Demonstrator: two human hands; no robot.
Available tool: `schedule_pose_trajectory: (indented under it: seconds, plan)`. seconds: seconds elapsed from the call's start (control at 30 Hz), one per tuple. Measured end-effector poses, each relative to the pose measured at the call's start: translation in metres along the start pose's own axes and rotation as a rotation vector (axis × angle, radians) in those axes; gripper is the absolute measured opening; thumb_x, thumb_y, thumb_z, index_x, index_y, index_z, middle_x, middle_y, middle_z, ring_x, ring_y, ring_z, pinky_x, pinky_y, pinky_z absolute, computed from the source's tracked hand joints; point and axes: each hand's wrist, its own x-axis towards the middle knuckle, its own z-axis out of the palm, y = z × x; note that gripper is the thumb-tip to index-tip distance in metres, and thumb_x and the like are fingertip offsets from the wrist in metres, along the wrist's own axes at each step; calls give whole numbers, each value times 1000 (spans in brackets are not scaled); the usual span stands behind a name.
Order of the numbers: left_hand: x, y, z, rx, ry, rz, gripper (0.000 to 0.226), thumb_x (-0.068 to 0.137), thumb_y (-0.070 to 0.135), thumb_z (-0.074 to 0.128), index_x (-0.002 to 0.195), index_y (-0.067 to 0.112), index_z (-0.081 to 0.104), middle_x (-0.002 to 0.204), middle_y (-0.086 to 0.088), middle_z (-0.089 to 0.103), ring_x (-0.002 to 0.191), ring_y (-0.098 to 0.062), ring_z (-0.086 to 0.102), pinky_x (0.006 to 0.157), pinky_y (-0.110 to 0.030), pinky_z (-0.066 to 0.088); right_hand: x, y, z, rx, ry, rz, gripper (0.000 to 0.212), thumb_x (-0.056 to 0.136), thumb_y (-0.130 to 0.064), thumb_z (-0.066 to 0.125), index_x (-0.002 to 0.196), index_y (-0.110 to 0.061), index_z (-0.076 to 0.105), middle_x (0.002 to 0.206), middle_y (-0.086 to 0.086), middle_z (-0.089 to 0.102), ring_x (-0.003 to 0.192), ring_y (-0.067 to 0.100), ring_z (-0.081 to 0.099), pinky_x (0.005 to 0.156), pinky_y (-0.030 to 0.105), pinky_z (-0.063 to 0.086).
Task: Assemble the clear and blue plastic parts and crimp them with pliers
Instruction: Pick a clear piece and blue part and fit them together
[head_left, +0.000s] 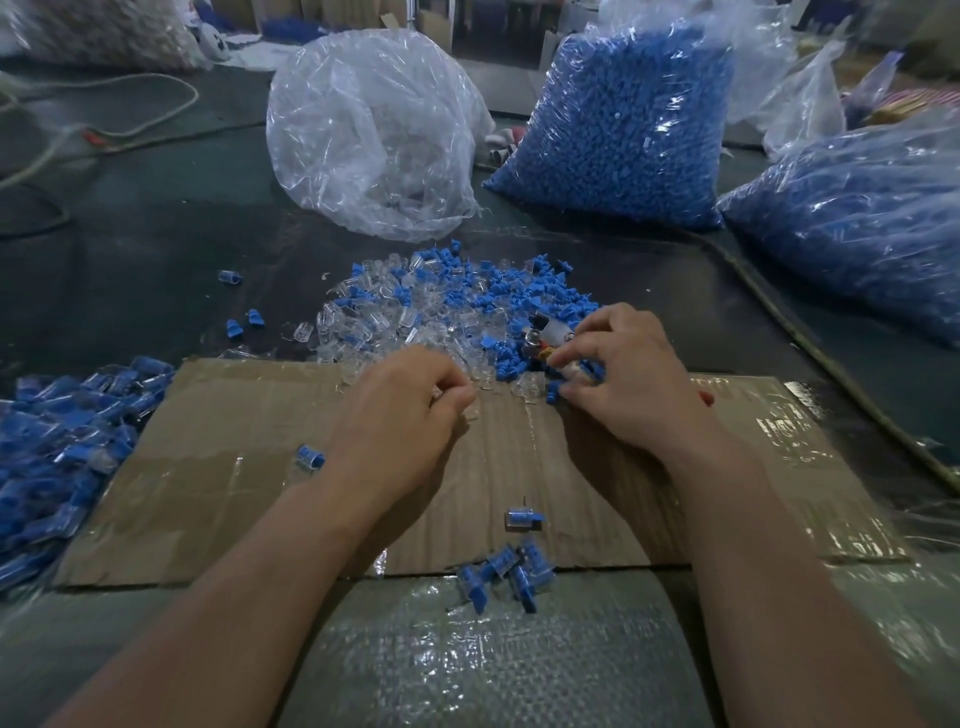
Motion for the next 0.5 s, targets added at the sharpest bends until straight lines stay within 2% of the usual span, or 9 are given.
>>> schedule_pose_trajectory:
  seconds: [0.13, 0.27, 0.33, 0.4, 0.43, 0.5]
  plan:
    - [1, 6, -3, -203, -31, -146, 21, 92, 21, 53, 72, 28, 49, 69, 10, 56, 57, 1, 54, 49, -11, 36, 3, -2, 5, -29, -120, 20, 24, 82, -23, 67, 106, -27, 68, 134, -2, 38, 125, 16, 24, 103, 32, 23]
    - [2, 10, -7, -560, -68, -290, 11, 91, 10, 51, 81, 14, 55, 77, -7, 64, 52, 0, 59, 46, -10, 46, 3, -1, 6, -13, -125, 17, 16, 82, -25, 68, 97, -25, 70, 136, -3, 38, 128, 15, 25, 105, 34, 23]
    - [1, 10, -9, -719, -70, -347, 10, 92, 9, 49, 91, 15, 58, 78, -10, 64, 54, -7, 60, 48, -20, 53, 3, 0, 6, -13, -93, -16, 15, 83, -25, 67, 97, -22, 69, 133, -1, 42, 126, 15, 30, 102, 29, 24]
    - [1, 9, -10, -813, -85, -382, 16, 92, 8, 48, 96, 17, 61, 75, -11, 64, 56, -11, 62, 53, -27, 57, 3, 0, 6, 5, -17, -51, 13, 84, -22, 65, 96, -17, 68, 124, -1, 49, 117, 12, 39, 93, 13, 23]
    - [0, 9, -11, -838, -96, -395, 18, 93, 8, 47, 95, 17, 63, 74, -11, 65, 58, -13, 63, 55, -29, 57, 3, -2, 5, 40, 27, -55, 11, 85, -20, 64, 95, -16, 66, 115, -1, 53, 108, 10, 44, 84, 3, 22]
    - [0, 11, -11, -879, -117, -421, 19, 93, 7, 47, 91, 13, 64, 74, -12, 67, 61, -16, 65, 59, -33, 58, 1, -8, 2, 168, 100, -35, 8, 86, -15, 63, 94, -16, 63, 94, -7, 56, 84, 2, 50, 72, -3, 28]
